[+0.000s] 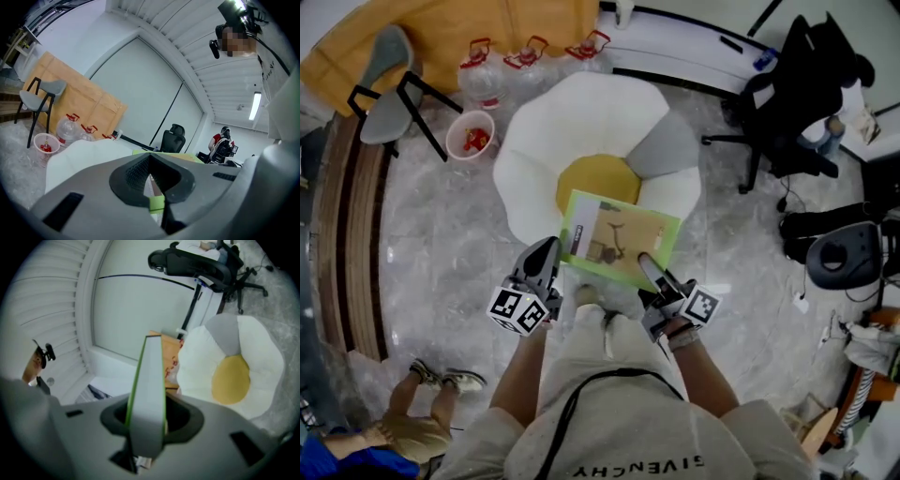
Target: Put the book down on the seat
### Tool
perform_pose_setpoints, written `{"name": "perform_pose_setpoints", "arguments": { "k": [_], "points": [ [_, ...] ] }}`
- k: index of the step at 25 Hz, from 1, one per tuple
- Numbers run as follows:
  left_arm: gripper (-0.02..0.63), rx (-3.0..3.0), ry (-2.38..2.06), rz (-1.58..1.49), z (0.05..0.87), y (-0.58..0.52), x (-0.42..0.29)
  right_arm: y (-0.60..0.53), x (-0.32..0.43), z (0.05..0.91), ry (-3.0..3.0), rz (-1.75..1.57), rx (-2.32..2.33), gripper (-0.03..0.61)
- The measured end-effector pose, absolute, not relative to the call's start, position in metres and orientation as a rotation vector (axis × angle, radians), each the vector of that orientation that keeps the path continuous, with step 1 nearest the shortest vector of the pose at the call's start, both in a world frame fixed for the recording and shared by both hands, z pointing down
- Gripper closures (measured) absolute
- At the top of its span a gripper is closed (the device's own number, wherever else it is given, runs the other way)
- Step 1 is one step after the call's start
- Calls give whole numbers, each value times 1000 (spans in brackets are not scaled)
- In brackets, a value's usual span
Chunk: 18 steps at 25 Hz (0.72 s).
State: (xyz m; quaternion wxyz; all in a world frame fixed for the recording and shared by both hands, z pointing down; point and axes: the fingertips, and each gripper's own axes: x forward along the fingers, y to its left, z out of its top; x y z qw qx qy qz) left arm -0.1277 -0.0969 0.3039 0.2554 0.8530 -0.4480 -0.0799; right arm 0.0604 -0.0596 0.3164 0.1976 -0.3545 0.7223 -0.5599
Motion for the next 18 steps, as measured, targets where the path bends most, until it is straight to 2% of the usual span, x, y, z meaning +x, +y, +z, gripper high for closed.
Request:
{"name": "perform_pose_setpoints", "arguments": {
  "k": [18],
  "points": [
    [591,2196,-1325,-223,410,-158,-120,-132,62,414,2123,-1668,-852,431]
  ]
}}
